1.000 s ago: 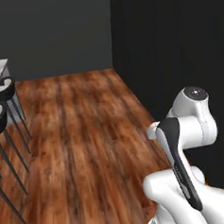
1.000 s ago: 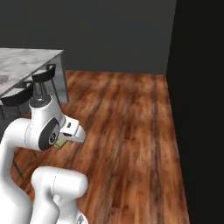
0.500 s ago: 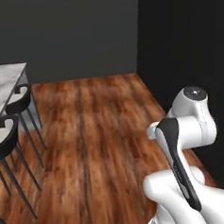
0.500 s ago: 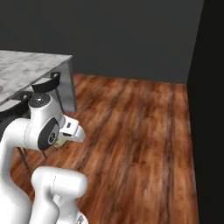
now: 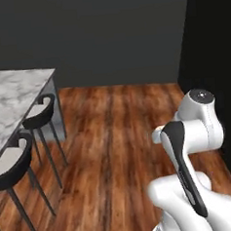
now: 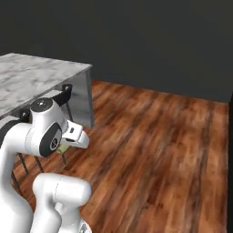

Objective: Retrieve the butter from the fridge and place it on a plate on the dining table. Then retrieve the butter knife by the fridge and place it near the plate.

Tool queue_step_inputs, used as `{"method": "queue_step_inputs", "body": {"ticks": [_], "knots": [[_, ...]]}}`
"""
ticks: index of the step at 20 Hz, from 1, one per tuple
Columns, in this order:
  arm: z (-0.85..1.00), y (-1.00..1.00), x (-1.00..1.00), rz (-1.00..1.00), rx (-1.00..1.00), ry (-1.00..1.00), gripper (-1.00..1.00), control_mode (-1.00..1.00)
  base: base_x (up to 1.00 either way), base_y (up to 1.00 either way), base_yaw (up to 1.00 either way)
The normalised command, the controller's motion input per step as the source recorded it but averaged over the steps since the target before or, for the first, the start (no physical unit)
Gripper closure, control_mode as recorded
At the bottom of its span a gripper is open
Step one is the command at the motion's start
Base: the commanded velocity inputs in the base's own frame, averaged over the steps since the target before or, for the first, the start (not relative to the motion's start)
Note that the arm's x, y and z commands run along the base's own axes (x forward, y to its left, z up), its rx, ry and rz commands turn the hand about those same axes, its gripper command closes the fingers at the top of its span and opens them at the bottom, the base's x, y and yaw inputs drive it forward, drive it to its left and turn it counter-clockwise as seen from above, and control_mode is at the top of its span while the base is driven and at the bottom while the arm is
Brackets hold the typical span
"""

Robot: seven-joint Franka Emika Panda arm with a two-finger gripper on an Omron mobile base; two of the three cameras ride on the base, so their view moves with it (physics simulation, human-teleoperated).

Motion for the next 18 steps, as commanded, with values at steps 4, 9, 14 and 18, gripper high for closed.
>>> {"method": "queue_step_inputs", "body": {"ticks": [4,9,14,18], "knots": [[0.00,0.00,0.00,0.00,0.00,0.00,1.00,1.00,1.00,-0.61,0.54],[0.00,0.00,0.00,0.00,0.00,0.00,1.00,1.00,0.90,-0.36,0.65],[0.00,0.00,0.00,0.00,0.00,0.00,1.00,1.00,0.63,-0.43,0.79],[0.00,0.00,0.00,0.00,0.00,0.00,1.00,1.00,0.41,-0.48,0.81]]}}
